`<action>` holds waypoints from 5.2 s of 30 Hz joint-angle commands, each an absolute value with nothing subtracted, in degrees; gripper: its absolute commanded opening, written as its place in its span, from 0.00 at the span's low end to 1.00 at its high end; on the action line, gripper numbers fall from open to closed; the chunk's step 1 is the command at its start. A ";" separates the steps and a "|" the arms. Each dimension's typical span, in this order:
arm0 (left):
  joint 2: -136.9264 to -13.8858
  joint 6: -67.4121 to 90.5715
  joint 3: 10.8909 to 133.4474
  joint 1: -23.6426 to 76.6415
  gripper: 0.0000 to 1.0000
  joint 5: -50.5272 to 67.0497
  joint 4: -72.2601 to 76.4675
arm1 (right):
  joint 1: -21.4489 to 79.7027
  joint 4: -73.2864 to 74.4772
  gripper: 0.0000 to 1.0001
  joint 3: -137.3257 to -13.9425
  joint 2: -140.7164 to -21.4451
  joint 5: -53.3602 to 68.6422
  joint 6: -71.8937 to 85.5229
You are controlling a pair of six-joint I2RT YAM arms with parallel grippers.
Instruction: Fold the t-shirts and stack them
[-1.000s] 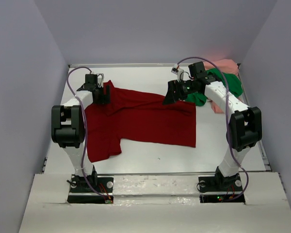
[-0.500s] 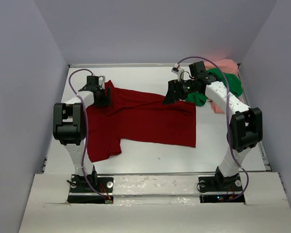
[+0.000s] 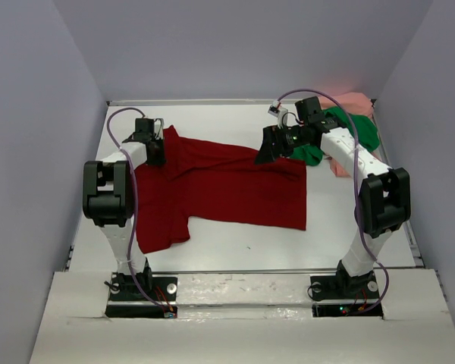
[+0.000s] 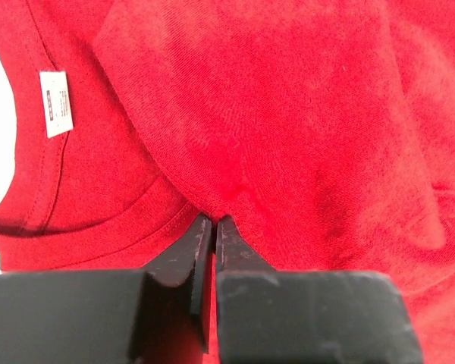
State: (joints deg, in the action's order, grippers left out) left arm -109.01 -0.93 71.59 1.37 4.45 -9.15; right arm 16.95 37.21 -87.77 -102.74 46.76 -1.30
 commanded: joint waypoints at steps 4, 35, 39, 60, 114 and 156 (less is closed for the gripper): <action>-105.12 -1.14 71.37 1.05 0.00 1.85 -8.44 | 17.23 35.68 0.93 -87.28 -100.28 47.37 -2.20; -95.10 -5.18 64.16 0.79 0.88 13.27 -17.67 | 17.23 35.77 0.93 -87.63 -100.28 46.85 -2.37; -95.71 -6.33 65.12 0.79 0.99 12.13 -20.65 | 17.23 35.77 0.93 -87.80 -100.46 46.67 -2.29; -96.31 -6.42 68.63 -4.21 0.87 -0.63 -11.68 | 17.23 35.77 0.93 -88.07 -101.25 47.72 -1.58; -99.13 -4.13 68.55 -11.78 0.73 23.19 -12.57 | 17.23 35.77 0.93 -87.54 -100.72 46.76 -2.20; -95.10 -2.11 64.60 -12.48 0.00 8.97 -11.69 | 17.23 35.77 0.93 -87.27 -100.72 47.02 -2.28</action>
